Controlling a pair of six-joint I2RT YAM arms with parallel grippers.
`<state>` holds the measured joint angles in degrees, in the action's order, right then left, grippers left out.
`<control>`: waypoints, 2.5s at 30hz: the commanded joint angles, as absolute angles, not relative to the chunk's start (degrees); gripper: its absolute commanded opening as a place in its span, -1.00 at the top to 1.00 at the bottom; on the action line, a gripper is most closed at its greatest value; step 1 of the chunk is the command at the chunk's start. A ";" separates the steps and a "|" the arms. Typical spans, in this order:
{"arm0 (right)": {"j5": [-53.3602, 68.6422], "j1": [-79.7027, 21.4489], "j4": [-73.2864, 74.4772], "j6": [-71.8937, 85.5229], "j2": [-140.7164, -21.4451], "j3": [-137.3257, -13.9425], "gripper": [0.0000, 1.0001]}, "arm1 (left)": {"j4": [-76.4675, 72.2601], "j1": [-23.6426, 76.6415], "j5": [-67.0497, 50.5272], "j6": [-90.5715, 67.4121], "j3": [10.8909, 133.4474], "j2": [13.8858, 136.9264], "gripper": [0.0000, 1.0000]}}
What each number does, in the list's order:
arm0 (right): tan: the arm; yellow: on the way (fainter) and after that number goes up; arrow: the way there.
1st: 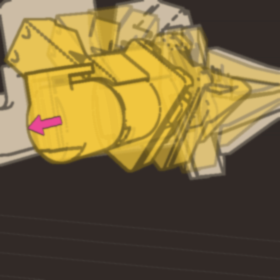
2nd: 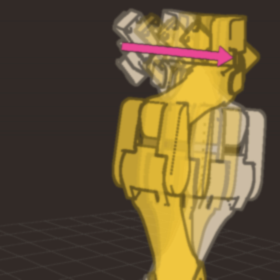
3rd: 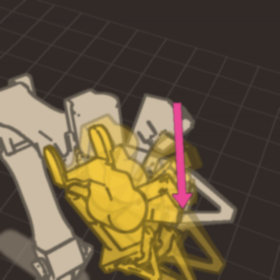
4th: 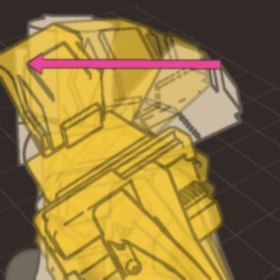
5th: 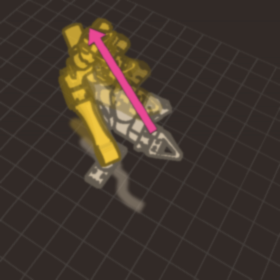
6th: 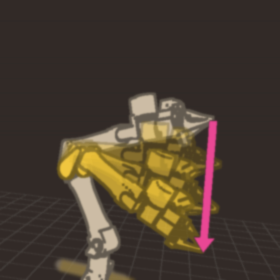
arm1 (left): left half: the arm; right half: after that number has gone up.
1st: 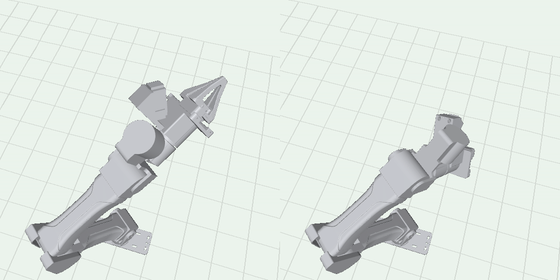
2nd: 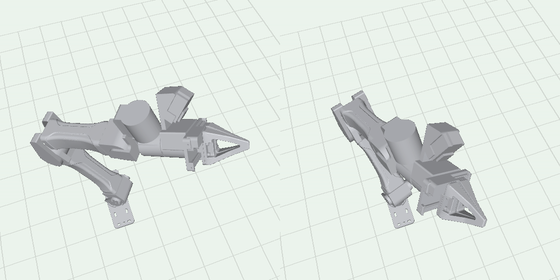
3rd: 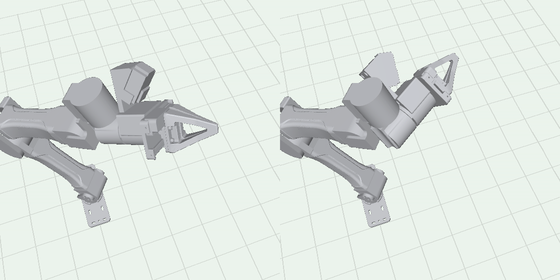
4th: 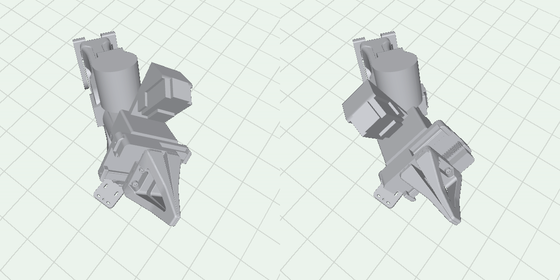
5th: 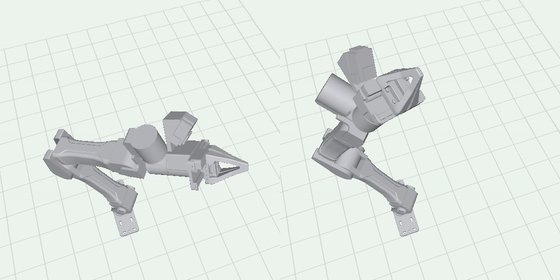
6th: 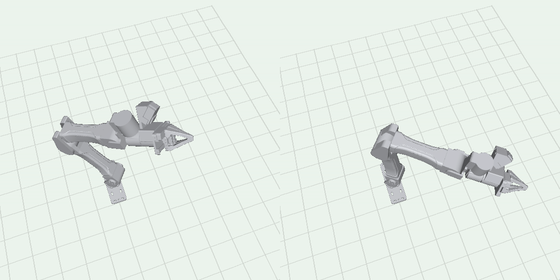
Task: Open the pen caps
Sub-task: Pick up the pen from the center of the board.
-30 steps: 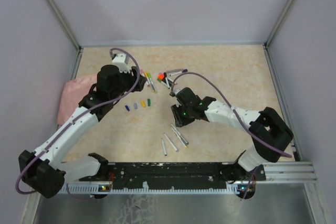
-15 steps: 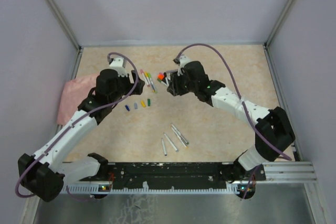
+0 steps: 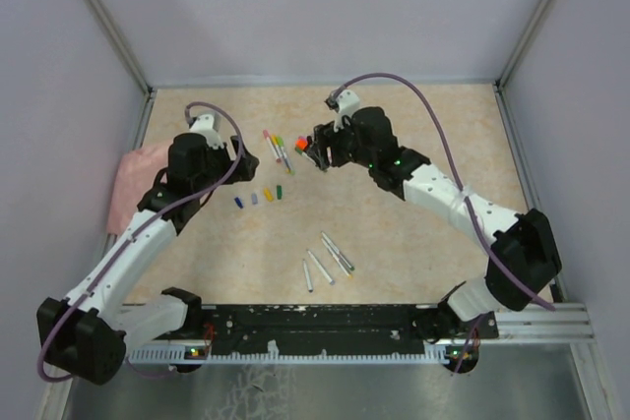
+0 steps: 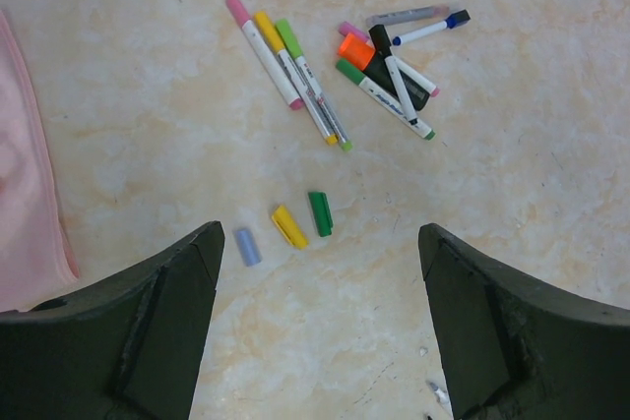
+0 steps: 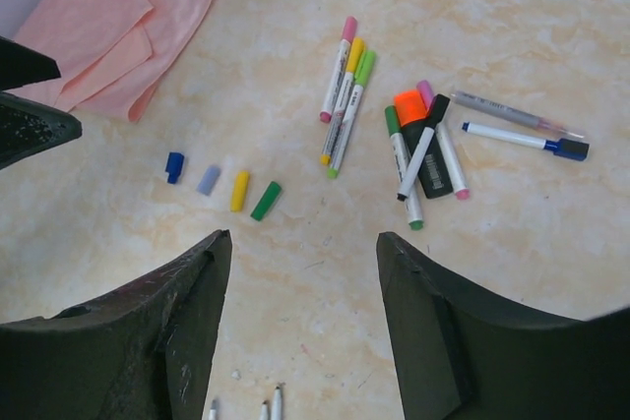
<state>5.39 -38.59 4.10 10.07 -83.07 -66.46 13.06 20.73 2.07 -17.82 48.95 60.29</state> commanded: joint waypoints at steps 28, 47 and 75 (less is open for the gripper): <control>16.60 -36.32 28.92 13.80 -134.33 -121.62 0.29 | 15.15 16.74 4.27 -19.22 48.92 64.73 -0.70; 14.95 -36.29 30.84 14.37 -140.52 -124.65 0.39 | 10.98 15.89 3.47 -17.13 51.94 69.77 -0.71; 12.15 -36.39 34.10 12.31 -142.56 -125.39 0.58 | 10.55 15.92 2.63 -17.05 51.68 70.22 -0.71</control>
<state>14.59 -36.58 32.45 13.96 -142.19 -122.80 12.36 16.23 3.38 -17.93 50.00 69.82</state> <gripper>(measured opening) 0.225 0.854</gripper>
